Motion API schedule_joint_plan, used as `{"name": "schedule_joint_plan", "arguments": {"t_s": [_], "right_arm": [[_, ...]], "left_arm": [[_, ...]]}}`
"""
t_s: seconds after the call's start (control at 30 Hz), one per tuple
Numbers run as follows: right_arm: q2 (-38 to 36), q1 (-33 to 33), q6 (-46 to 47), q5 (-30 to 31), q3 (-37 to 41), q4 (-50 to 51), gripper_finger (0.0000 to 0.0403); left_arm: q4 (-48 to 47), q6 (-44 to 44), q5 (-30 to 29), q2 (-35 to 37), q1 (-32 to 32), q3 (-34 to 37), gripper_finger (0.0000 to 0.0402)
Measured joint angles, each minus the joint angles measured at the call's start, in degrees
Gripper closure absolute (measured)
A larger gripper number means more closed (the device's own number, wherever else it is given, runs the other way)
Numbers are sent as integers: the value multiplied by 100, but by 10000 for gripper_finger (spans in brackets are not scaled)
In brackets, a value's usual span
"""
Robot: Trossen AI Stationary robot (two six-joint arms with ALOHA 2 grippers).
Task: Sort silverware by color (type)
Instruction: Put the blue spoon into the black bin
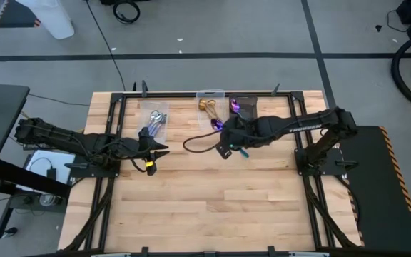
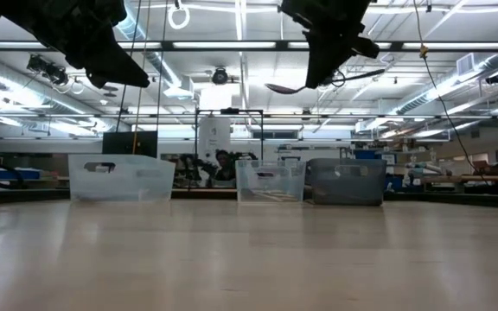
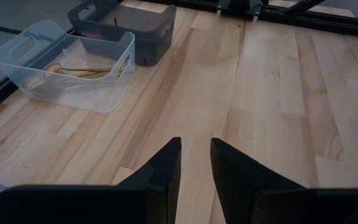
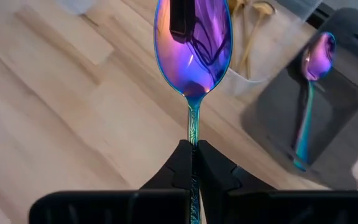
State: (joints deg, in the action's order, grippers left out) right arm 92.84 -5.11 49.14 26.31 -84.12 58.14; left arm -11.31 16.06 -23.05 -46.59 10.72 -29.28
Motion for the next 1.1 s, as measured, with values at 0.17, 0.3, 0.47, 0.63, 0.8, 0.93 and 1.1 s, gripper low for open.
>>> {"name": "schedule_joint_plan", "arguments": {"t_s": [0.17, 0.3, 0.47, 0.63, 0.8, 0.93, 1.1], "right_arm": [[0, 373, -147, -146, 0, 282, 386], [0, 703, -238, -235, 0, 485, 386], [0, 1104, -422, -244, 0, 625, 386], [0, 1492, -704, -244, 0, 637, 386], [0, 1863, -973, -226, 0, 635, 386], [0, 2156, -1145, -204, 0, 630, 386], [0, 2464, -1349, -205, 0, 622, 386]], "left_arm": [[-15, -17, 0, 0, 0, 0, 308], [-20, -18, 0, 0, 2, 0, 308], [-20, -22, 0, 0, 0, 0, 308], [-20, -34, -1, 0, 0, 0, 308], [-17, -306, -4, 0, 0, -1, 308], [-17, -329, -4, 0, 0, 0, 308], [-17, -339, -4, 0, 0, -2, 308]]}}
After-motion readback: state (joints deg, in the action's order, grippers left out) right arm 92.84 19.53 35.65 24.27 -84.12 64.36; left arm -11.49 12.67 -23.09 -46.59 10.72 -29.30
